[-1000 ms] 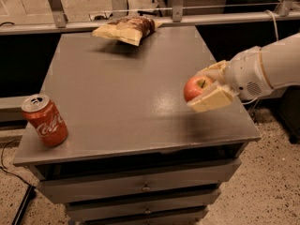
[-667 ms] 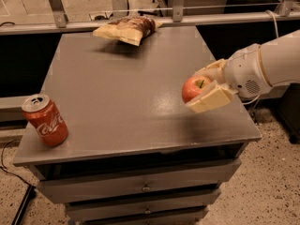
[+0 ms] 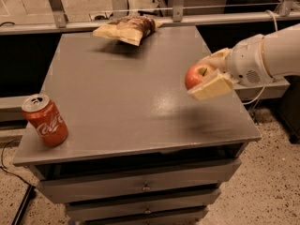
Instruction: Move apple near brown chip bag
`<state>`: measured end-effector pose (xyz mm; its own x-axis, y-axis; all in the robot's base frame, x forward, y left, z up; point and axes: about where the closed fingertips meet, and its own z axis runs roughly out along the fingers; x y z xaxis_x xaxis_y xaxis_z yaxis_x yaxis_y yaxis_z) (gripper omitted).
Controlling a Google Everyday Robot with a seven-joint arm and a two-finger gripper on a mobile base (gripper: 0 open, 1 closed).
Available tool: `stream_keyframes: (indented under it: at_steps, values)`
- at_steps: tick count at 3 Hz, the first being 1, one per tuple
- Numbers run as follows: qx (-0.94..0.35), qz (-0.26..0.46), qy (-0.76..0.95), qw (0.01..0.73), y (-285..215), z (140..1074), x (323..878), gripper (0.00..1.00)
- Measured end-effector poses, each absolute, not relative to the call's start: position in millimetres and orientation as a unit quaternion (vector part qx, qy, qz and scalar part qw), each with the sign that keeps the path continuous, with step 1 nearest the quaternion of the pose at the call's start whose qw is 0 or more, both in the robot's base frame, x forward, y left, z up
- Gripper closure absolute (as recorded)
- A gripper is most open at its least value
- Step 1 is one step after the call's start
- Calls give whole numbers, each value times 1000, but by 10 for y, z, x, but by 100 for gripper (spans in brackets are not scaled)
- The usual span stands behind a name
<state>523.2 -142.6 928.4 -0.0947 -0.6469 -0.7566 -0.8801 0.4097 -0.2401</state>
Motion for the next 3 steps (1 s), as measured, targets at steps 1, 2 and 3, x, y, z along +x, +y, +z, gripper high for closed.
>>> stream_keyframes:
  at_steps: [1,2,3]
  values:
    - [-512,75,721,461,-1594,9533,5788,100]
    - [-500,31,714,488,-1678,9671,6483,100]
    - [-491,33,707,507,-1571,9680,7115,100]
